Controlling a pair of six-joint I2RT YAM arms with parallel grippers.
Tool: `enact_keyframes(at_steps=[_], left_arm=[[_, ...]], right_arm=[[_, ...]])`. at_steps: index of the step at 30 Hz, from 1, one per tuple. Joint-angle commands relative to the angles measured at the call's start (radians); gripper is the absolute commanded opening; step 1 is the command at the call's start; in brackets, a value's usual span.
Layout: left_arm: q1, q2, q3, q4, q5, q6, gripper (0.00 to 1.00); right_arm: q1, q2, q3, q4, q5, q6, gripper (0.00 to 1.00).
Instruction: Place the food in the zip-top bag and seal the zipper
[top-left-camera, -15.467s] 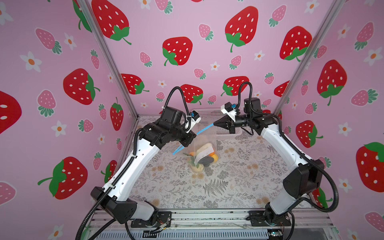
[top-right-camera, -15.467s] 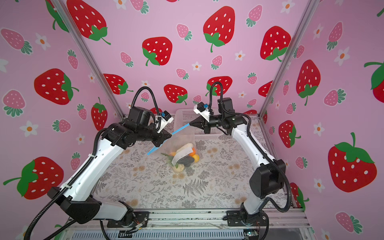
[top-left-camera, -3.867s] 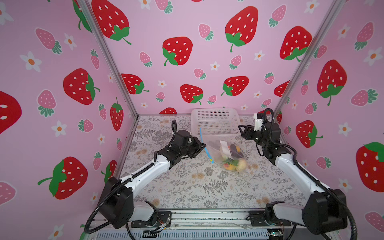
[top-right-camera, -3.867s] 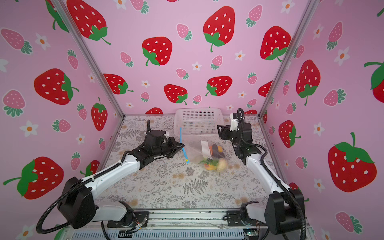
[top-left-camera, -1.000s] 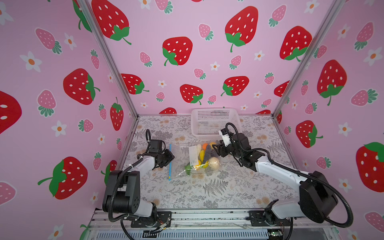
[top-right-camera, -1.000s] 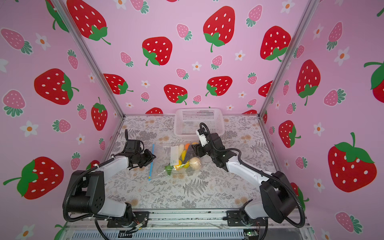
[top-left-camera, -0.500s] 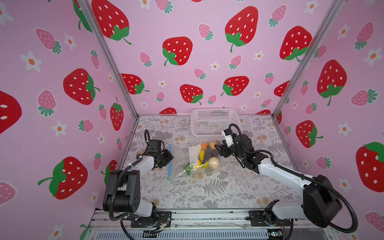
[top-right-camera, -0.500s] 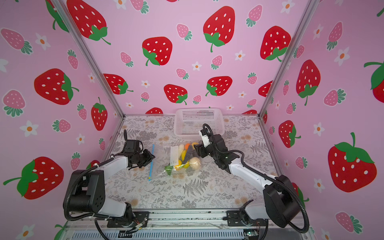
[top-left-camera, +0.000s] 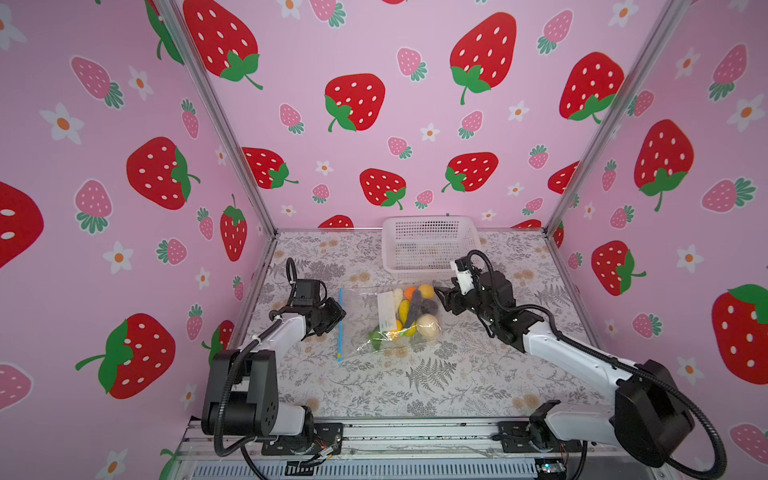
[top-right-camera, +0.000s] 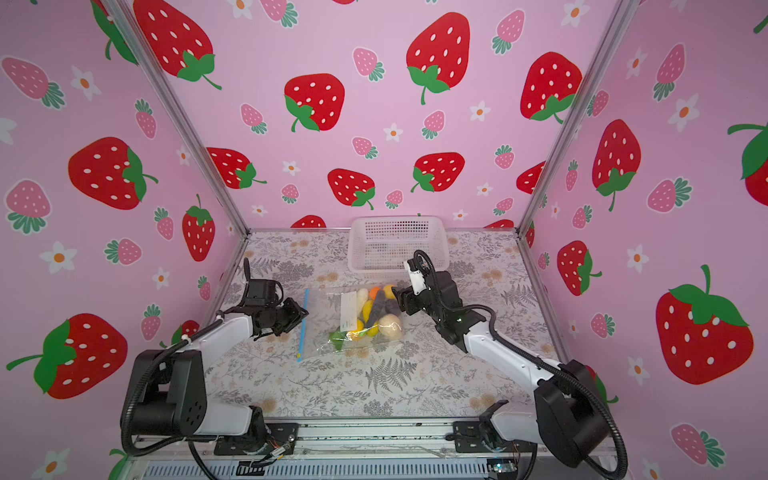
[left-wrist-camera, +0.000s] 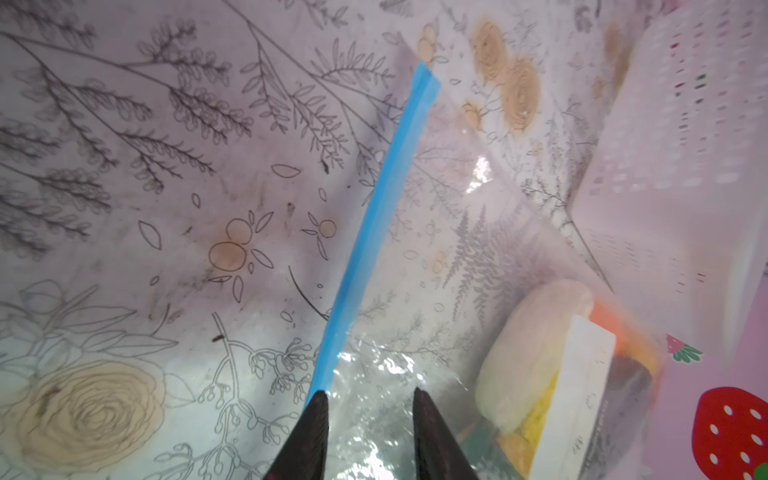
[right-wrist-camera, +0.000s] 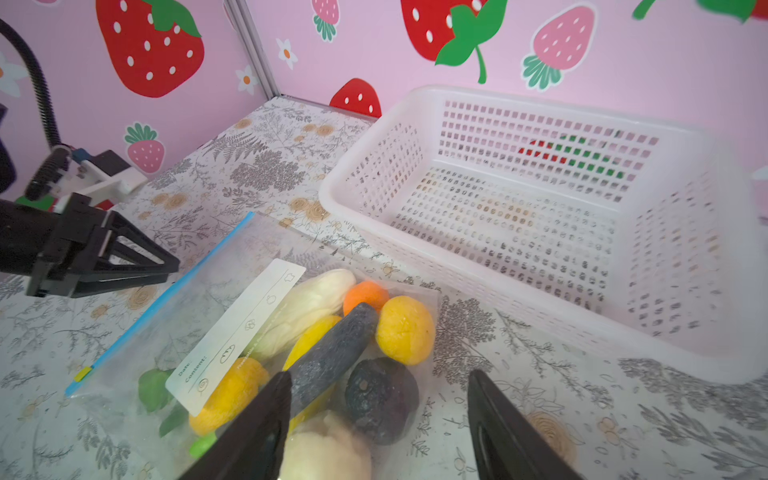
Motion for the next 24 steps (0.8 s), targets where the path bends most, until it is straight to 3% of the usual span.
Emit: enact_keyframes(at_steps=[1, 6, 10, 15, 17, 20, 24], left_arm=[[0.006, -0.084, 0.079, -0.038, -0.028, 0.057, 0.38], [-0.012, -0.210, 0.096, -0.037, -0.166, 0.145, 0.42], [-0.051, -0.308, 0.086, -0.017, -0.300, 0.196, 0.50], [-0.144, -0.347, 0.018, 0.046, -0.560, 0.308, 0.56], [-0.146, -0.333, 0.007, 0.054, -0.597, 0.319, 0.58], [-0.143, -0.300, -0.001, 0.076, -0.594, 0.375, 0.58], [-0.140, -0.288, -0.013, 0.124, -0.669, 0.406, 0.59]], right_arm=[[-0.041, -0.061, -0.077, 0.158, 0.164, -0.050, 0.73], [-0.124, -0.138, -0.291, 0.446, 0.383, -0.184, 0.83], [-0.200, -0.076, -0.342, 0.478, 0.566, -0.259, 0.87], [-0.278, 0.006, -0.374, 0.559, 0.543, -0.246, 0.89], [-0.308, 0.026, -0.408, 0.641, 0.494, -0.249, 0.90], [-0.346, 0.056, -0.481, 0.816, 0.450, -0.274, 1.00], [-0.395, 0.113, -0.493, 0.882, 0.419, -0.281, 0.99]])
